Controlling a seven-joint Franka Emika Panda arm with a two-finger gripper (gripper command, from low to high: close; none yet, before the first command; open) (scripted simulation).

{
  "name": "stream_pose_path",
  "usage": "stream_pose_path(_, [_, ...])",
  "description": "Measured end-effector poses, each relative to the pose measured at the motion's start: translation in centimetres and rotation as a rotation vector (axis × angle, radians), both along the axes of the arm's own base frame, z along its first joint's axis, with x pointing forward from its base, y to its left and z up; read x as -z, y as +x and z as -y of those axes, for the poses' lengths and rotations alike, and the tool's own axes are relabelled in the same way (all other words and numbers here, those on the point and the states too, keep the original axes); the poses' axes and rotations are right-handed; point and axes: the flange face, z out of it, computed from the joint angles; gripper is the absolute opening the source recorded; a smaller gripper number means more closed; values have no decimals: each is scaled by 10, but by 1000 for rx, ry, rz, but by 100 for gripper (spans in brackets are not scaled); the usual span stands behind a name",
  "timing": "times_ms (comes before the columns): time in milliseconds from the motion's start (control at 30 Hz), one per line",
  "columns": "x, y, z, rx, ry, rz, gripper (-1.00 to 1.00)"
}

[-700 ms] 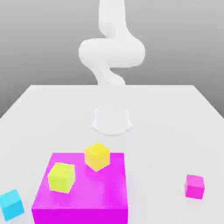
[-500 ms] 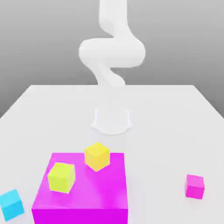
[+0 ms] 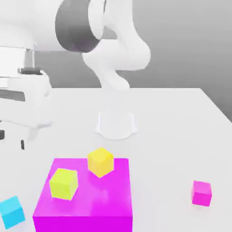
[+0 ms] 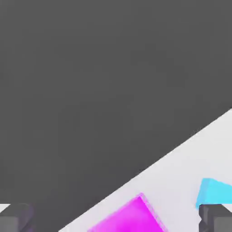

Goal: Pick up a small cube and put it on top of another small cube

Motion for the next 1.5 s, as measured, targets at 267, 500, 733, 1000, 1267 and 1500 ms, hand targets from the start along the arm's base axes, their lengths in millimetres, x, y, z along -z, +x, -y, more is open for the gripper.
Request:
stream_pose_path(267, [141, -37, 57, 212, 45, -189, 0])
stream_pose_path(500, [210, -42, 63, 233, 48, -207, -100])
stream_pose_path(733, [188, -42, 63, 233, 47, -207, -100])
stream_pose_path(1000, [88, -31, 4, -90, 21, -207, -100])
stream_pose_path(1267, [13, -41, -85, -574, -32, -209, -100])
stream_pose_path(1500, [58, -43, -90, -610, -38, -210, 100])
